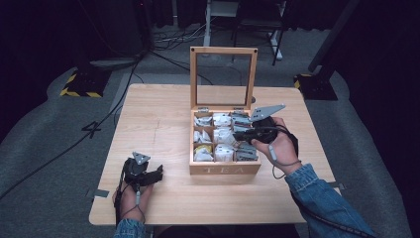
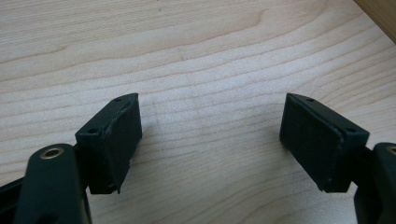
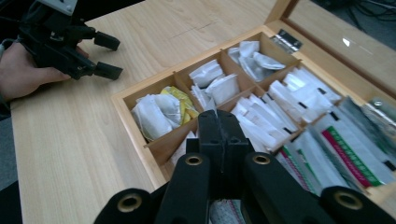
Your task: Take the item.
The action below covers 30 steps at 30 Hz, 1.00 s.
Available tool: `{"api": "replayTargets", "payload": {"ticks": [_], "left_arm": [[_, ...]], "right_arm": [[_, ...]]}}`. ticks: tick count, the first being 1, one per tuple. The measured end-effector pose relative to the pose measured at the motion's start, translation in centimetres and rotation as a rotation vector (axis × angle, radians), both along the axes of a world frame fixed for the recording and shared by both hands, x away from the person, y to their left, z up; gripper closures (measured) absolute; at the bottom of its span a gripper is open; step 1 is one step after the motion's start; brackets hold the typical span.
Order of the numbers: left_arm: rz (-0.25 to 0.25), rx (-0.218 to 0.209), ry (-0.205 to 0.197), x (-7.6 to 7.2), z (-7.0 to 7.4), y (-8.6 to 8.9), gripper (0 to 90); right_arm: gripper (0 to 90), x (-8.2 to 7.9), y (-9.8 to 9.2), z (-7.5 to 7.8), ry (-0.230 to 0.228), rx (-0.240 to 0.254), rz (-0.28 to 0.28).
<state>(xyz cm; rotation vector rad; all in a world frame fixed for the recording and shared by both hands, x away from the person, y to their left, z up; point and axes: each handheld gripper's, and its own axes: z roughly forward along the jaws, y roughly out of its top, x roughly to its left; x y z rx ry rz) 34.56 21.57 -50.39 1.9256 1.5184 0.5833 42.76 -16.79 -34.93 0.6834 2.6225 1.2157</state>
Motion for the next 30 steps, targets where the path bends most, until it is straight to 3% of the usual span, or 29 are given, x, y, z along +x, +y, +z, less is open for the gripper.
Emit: {"api": "replayTargets", "payload": {"ticks": [14, 24, 30], "left_arm": [[0.000, 0.000, 0.000, 0.0, 0.0, 0.0, 21.4], [0.000, 0.000, 0.000, 0.0, 0.0, 0.0, 21.4], [0.000, 0.000, 0.000, 0.0, 0.0, 0.0, 21.4]], "right_arm": [[90.0, 1.3, -5.7, 2.1, -0.045, 0.046, -0.140], [90.0, 2.7, -10.1, 2.8, -0.053, 0.065, -0.247], [90.0, 3.2, -11.9, 2.4, -0.042, 0.083, -0.298]]}}
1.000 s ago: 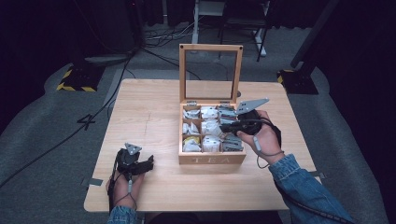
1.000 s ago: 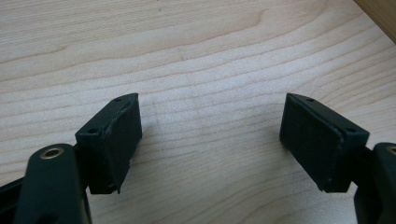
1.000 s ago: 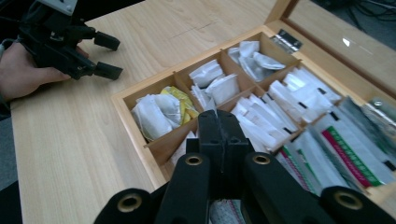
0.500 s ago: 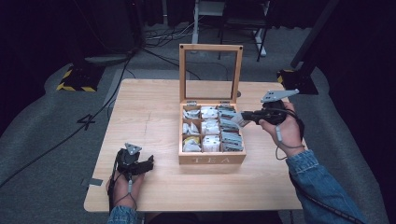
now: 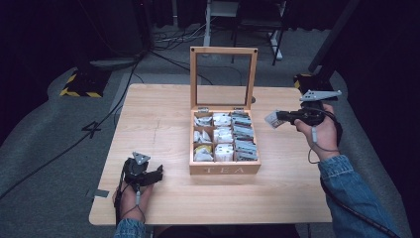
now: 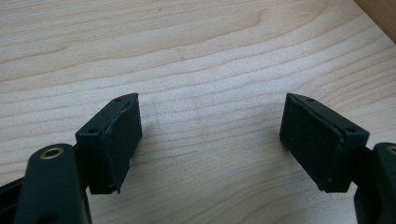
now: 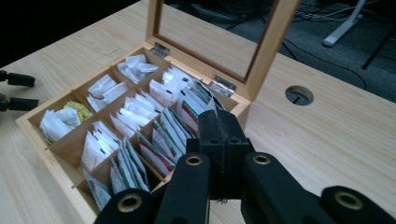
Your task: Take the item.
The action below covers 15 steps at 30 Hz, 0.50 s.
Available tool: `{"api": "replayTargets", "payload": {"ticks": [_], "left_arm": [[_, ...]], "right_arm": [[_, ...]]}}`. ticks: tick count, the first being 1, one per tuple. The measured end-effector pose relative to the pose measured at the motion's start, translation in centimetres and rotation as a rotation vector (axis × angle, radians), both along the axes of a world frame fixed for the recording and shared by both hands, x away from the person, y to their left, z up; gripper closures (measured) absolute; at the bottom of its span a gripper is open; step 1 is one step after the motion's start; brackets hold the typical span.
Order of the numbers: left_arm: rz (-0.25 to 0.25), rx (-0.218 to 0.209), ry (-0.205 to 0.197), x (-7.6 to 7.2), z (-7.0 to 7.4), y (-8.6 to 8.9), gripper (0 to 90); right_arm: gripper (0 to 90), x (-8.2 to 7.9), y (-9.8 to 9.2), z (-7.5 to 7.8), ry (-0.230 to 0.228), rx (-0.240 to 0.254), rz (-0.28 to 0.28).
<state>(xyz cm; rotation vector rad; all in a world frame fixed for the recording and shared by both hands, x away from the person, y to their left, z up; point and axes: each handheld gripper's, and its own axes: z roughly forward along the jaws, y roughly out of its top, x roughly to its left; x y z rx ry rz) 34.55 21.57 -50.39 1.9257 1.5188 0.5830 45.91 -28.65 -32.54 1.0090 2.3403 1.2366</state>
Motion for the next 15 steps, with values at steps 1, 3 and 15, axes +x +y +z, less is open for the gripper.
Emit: {"api": "replayTargets", "payload": {"ticks": [1, 3, 15], "left_arm": [[0.000, 0.000, 0.000, 0.0, 0.0, 0.0, 21.4], [0.000, 0.000, 0.000, 0.0, 0.0, 0.0, 21.4], [0.000, 0.000, 0.000, 0.0, 0.0, 0.0, 21.4]], "right_arm": [[90.0, 0.0, 0.0, 0.0, 0.000, 0.000, 0.000], [90.0, 0.3, -0.8, -0.4, 0.019, 0.007, -0.024], [90.0, 1.9, -3.6, -3.2, 0.077, 0.011, -0.112]]}}
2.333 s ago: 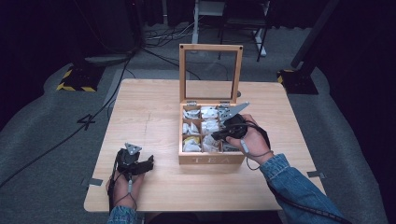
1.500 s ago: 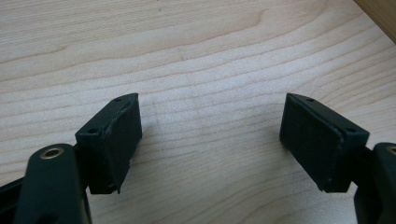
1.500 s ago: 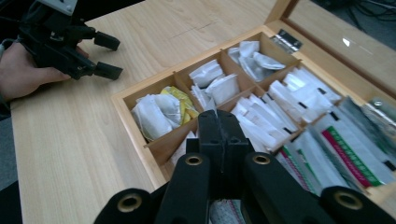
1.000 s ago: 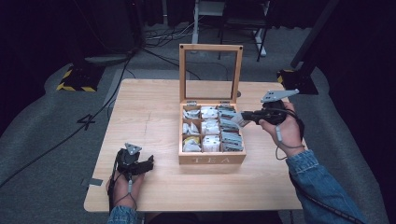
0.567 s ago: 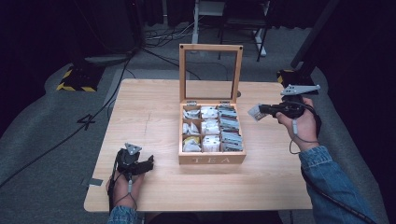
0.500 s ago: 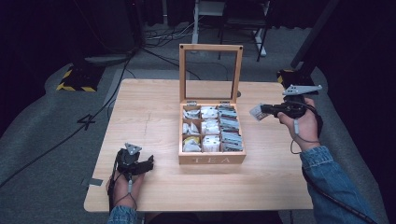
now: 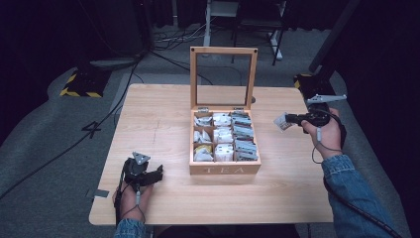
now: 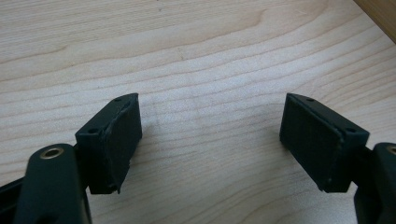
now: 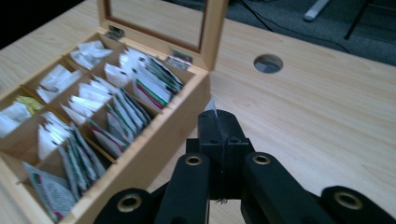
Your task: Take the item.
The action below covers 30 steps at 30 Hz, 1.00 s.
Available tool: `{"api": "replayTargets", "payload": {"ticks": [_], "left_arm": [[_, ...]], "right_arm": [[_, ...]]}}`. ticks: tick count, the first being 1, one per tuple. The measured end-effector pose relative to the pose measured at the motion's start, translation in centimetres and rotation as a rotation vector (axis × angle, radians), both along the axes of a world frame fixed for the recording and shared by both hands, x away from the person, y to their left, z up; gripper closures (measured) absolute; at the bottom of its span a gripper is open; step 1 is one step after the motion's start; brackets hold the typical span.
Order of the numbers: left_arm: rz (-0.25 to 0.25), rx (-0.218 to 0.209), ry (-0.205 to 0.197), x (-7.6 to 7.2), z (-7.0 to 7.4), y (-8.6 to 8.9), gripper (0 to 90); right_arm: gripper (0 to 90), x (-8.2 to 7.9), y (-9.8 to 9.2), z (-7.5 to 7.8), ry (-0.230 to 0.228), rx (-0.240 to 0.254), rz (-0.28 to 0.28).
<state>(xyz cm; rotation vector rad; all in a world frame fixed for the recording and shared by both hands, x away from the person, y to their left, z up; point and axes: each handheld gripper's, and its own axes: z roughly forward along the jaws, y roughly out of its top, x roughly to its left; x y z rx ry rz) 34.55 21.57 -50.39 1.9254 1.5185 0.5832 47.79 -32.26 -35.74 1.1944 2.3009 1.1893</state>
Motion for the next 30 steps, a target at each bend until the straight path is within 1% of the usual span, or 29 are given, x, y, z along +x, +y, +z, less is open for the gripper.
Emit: {"api": "replayTargets", "payload": {"ticks": [1, 2, 3, 4, 5, 6, 7, 9, 10, 11, 16, 18, 20, 23, 24, 30], "left_arm": [[0.000, 0.000, 0.000, 0.0, 0.0, 0.0, 21.4], [0.000, 0.000, 0.000, 0.0, 0.0, 0.0, 21.4], [0.000, 0.000, 0.000, 0.0, 0.0, 0.0, 21.4], [0.000, 0.000, 0.000, 0.0, 0.0, 0.0, 21.4], [0.000, 0.000, 0.000, 0.0, 0.0, 0.0, 21.4], [0.000, 0.000, 0.000, 0.0, 0.0, 0.0, 21.4], [0.000, 0.000, 0.000, 0.0, 0.0, 0.0, 21.4], [0.000, 0.000, 0.000, 0.0, 0.0, 0.0, 21.4], [0.000, 0.000, 0.000, 0.0, 0.0, 0.0, 21.4], [0.000, 0.000, 0.000, 0.0, 0.0, 0.0, 21.4], [0.000, 0.000, 0.000, 0.0, 0.0, 0.0, 21.4], [0.000, 0.000, 0.000, 0.0, 0.0, 0.0, 21.4], [0.000, 0.000, 0.000, 0.0, 0.0, 0.0, 21.4], [0.000, 0.000, 0.000, 0.0, 0.0, 0.0, 21.4], [0.000, 0.000, 0.000, 0.0, 0.0, 0.0, 21.4], [0.000, 0.000, 0.000, 0.0, 0.0, 0.0, 21.4]], "right_arm": [[90.0, 0.0, 0.0, 0.0, 0.000, 0.000, 0.000], [90.0, 0.3, -0.5, -0.8, 0.010, -0.011, -0.010], [90.0, 0.3, -0.5, -0.8, 0.010, -0.011, -0.010], [90.0, 0.5, -0.9, -1.4, 0.020, -0.012, -0.017], [90.0, 0.5, -0.9, -1.4, 0.020, -0.012, -0.017], [90.0, 0.7, -1.2, -2.2, 0.032, -0.026, -0.027], [90.0, 0.7, -1.2, -2.2, 0.032, -0.026, -0.027], [90.0, 0.7, -1.4, -2.9, 0.048, -0.037, -0.038], [90.0, 0.6, -1.5, -3.6, 0.059, -0.049, -0.045], [90.0, 0.6, -1.5, -3.6, 0.059, -0.049, -0.045], [90.0, 0.6, -1.7, -5.3, 0.094, -0.080, -0.053], [90.0, 0.6, -1.7, -5.6, 0.099, -0.083, -0.054], [90.0, 0.6, -1.8, -6.2, 0.120, -0.092, -0.054], [90.0, 0.7, -1.8, -6.5, 0.129, -0.098, -0.053], [90.0, 0.6, -1.8, -6.8, 0.139, -0.103, -0.052], [90.0, 0.5, -1.9, -7.8, 0.165, -0.105, -0.064]]}}
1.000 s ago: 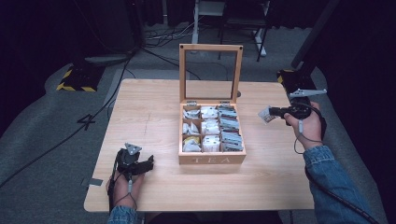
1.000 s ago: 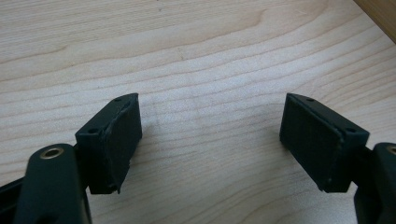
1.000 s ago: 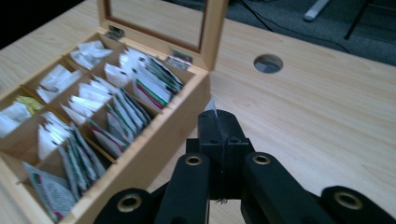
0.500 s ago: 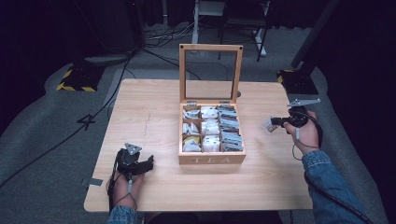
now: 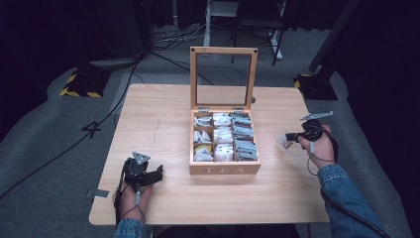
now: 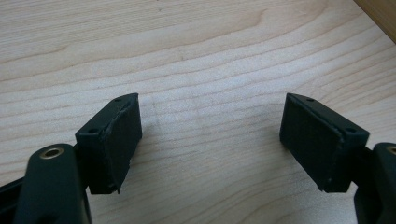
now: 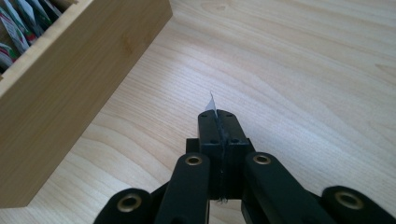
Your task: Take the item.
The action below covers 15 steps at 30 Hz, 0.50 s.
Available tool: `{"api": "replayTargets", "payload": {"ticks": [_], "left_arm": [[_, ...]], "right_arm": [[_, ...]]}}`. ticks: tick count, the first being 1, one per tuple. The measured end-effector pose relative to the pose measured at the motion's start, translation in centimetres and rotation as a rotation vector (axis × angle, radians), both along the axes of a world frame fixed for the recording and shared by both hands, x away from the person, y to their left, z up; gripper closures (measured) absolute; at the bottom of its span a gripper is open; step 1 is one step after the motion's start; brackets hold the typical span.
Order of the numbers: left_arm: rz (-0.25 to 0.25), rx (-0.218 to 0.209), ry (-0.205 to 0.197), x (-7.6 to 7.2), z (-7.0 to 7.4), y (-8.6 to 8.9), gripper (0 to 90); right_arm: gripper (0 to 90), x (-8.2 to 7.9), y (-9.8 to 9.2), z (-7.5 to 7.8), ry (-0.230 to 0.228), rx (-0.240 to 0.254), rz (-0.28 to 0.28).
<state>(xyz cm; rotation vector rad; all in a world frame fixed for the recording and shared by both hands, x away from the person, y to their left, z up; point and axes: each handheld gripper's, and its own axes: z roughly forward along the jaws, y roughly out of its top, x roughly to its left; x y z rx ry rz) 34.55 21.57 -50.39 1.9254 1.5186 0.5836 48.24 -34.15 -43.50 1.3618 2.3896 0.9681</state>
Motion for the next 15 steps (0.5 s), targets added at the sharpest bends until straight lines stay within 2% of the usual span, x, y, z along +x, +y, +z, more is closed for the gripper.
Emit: {"api": "replayTargets", "payload": {"ticks": [6, 11, 14, 15], "left_arm": [[0.000, 0.000, 0.000, 0.00, 0.00, 0.00, 21.4], [0.000, 0.000, 0.000, 0.00, 0.00, 0.00, 21.4], [0.000, 0.000, 0.000, 0.00, 0.00, 0.00, 21.4], [0.000, 0.000, 0.000, 0.00, 0.00, 0.00, 21.4]], "right_arm": [[90.0, -0.14, -0.37, -0.51, 0.018, 0.002, -0.018], [90.0, -0.09, -0.56, -0.56, 0.016, -0.004, -0.018], [78.7, -0.02, -0.64, -0.75, 0.002, -0.023, -0.032], [78.7, -0.02, -0.64, -0.75, 0.002, -0.023, -0.032]]}}
